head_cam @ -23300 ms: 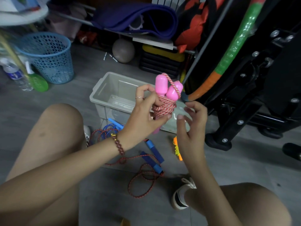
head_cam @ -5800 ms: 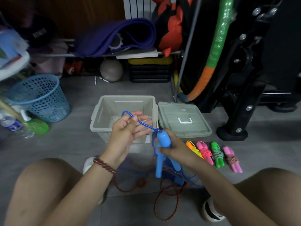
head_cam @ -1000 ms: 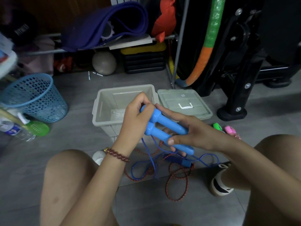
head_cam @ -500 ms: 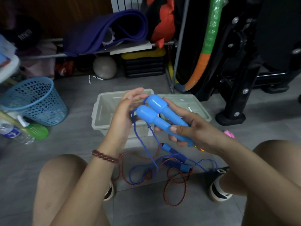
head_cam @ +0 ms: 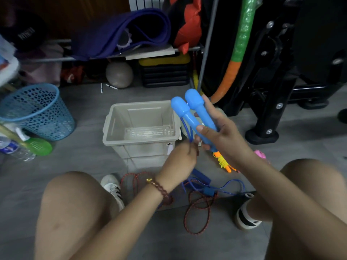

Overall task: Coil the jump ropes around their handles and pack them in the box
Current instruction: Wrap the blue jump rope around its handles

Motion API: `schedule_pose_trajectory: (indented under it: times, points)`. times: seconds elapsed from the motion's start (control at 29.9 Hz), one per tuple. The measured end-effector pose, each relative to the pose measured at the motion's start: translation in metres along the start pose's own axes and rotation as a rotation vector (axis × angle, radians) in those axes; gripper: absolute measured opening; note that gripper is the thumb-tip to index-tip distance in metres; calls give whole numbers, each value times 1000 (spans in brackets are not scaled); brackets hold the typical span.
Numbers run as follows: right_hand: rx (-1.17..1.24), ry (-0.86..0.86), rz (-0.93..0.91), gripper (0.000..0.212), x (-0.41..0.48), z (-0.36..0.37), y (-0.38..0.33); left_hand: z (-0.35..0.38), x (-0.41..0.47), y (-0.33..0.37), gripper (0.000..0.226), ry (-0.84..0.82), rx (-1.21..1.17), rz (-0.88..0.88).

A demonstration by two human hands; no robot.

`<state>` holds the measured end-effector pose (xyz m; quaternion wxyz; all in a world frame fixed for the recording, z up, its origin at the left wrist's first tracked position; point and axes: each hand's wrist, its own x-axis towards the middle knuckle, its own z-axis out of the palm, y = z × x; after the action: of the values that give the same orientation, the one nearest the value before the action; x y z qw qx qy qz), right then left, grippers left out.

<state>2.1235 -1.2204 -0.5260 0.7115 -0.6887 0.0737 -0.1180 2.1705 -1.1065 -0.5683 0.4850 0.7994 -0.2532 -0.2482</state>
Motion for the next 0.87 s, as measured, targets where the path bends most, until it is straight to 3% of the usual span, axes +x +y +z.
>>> schedule_pose_trajectory:
  times: [0.1, 0.2, 0.4, 0.53, 0.67, 0.77, 0.87]
  points:
    - [-546, 65, -137, 73, 5, -2, 15, -2, -8, 6, 26, 20, 503, 119]
    - [-830, -51, -200, 77, 5, -3, 27, -17, -14, 14, 21, 75, 843, 228]
    - [-1152, -262, -227, 85, -4, -6, 30, -42, -20, 16, 22, 145, 995, 295]
    - [-1127, -456, -108, 74, -4, -19, 28, -52, -23, 17, 27, 211, 924, 307]
    - [-1163, -612, -44, 59, -12, -22, 34, -52, -23, 10, 31, 93, 982, 411]
    - [-1083, -582, -6, 62, -15, -22, 37, -55, -23, 9, 32, 44, 977, 422]
    - [-902, -473, 72, 70, -13, -24, 32, -72, -17, 5, 38, 131, 846, 255]
